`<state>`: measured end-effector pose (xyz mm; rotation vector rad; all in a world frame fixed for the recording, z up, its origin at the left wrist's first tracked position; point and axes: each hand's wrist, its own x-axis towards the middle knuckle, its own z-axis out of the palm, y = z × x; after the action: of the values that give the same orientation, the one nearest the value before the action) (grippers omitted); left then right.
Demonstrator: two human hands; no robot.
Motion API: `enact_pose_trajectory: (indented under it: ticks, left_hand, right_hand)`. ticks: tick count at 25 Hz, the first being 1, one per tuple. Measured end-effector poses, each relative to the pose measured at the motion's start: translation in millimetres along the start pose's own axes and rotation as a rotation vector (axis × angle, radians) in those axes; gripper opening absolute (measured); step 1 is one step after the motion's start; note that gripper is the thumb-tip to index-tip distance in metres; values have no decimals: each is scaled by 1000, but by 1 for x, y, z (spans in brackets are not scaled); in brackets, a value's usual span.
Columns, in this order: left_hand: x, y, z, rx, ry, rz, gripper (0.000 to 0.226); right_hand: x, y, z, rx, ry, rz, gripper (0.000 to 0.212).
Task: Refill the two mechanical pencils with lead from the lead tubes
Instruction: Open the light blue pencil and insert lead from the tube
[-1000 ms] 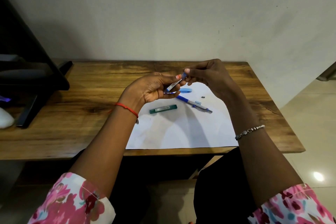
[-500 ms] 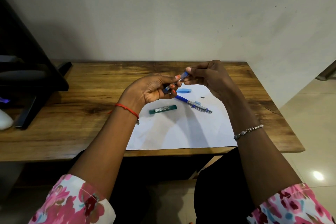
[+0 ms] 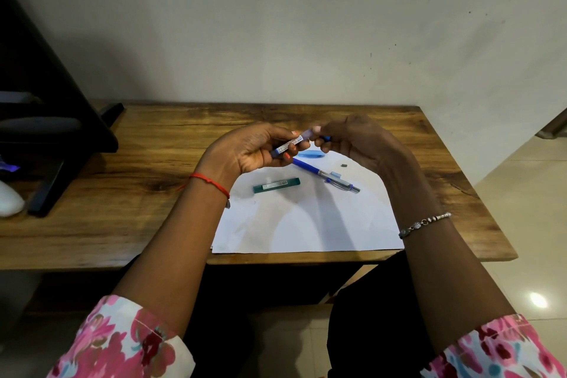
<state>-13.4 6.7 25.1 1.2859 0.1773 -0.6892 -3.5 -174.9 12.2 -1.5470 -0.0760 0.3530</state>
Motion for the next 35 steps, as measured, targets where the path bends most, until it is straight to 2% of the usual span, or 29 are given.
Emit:
enact_pose_trajectory:
  ticks: [2, 7, 12, 17, 28, 32, 35]
  left_hand:
    - [-1, 0, -1, 37, 10, 3, 16]
    - [-3, 2, -4, 280, 94, 131, 13]
    - [-1, -1, -8, 572, 96, 320, 15]
    - [-1, -1, -3, 688, 156, 432, 13]
    - [1, 0, -7, 707, 138, 441, 14]
    - [1, -1, -8, 718, 144, 450, 14]
    - [2, -2, -8, 722, 144, 448, 16]
  right_hand:
    - [1, 3, -1, 1, -10, 10, 13]
    - [3, 9, 5, 48, 13, 141, 27]
    - [1, 9, 15, 187, 8, 271, 25]
    - [1, 11, 19, 291, -24, 344, 22]
    - [0, 5, 18, 320, -3, 370, 17]
    - [1, 6, 17, 258, 56, 349, 23]
    - [2, 5, 16, 214, 61, 327, 13]
